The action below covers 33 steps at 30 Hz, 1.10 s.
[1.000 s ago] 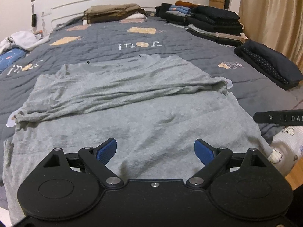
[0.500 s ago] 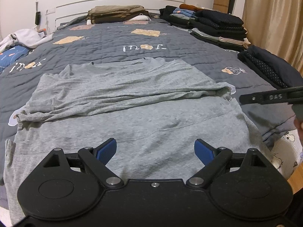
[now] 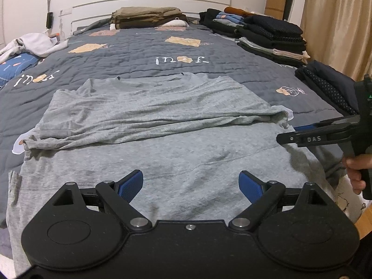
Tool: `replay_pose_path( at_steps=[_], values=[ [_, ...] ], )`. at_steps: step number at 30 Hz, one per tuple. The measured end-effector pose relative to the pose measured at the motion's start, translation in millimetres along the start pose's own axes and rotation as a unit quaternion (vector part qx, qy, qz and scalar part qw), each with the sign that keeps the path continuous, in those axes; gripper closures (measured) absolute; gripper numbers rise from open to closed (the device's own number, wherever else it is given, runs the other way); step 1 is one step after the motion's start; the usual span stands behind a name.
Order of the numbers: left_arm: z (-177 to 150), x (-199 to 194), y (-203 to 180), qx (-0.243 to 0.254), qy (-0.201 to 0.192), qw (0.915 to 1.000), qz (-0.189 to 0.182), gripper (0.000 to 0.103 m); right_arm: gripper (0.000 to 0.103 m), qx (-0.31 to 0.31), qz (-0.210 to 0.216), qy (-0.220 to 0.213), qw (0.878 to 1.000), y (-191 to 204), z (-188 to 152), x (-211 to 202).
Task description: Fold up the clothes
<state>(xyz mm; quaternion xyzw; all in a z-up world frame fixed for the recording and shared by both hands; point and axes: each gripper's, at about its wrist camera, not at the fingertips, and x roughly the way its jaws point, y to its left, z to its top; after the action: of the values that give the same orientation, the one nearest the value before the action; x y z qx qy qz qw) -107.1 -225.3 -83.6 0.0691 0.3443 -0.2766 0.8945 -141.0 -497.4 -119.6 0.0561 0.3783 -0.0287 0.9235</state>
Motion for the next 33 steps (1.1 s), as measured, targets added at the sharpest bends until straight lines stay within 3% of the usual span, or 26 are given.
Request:
replay_pose_path(
  at_steps=[1, 3, 5, 11, 21, 29, 33],
  values=[
    [0.1, -0.3, 0.8, 0.000, -0.001, 1.0000, 0.001, 0.014, 0.087, 0.008, 0.001, 0.000, 1.000, -1.3, 0.2, 0.3],
    [0.3, -1.0, 2.4, -0.001, -0.002, 1.0000, 0.002, 0.014, 0.097, 0.031, 0.002, 0.000, 1.000, -5.4, 0.9, -0.8],
    [0.7, -2.0, 4.8, -0.003, -0.003, 1.0000, 0.004, 0.014, 0.100, 0.049, 0.004, 0.000, 0.999, -9.8, 2.3, 0.6],
    [5.1, -9.8, 22.2, -0.016, -0.014, 0.9996, 0.017, 0.014, 0.101, 0.070, 0.009, -0.032, 0.997, -11.7, 6.2, -15.7],
    [8.9, -35.2, 91.4, -0.050, -0.021, 0.9953, 0.080, 0.014, 0.101, 0.090, 0.025, -0.089, 0.992, -0.2, 18.7, -60.2],
    [10.6, -46.0, 155.3, -0.051, -0.009, 0.9894, 0.135, 0.015, 0.101, 0.098, 0.013, -0.076, 0.992, 4.2, 25.6, -46.6],
    [7.5, -47.6, 181.7, -0.071, 0.005, 0.9884, 0.134, 0.021, 0.101, 0.099, 0.013, -0.071, 0.992, 3.6, 28.3, -41.5]
  ],
)
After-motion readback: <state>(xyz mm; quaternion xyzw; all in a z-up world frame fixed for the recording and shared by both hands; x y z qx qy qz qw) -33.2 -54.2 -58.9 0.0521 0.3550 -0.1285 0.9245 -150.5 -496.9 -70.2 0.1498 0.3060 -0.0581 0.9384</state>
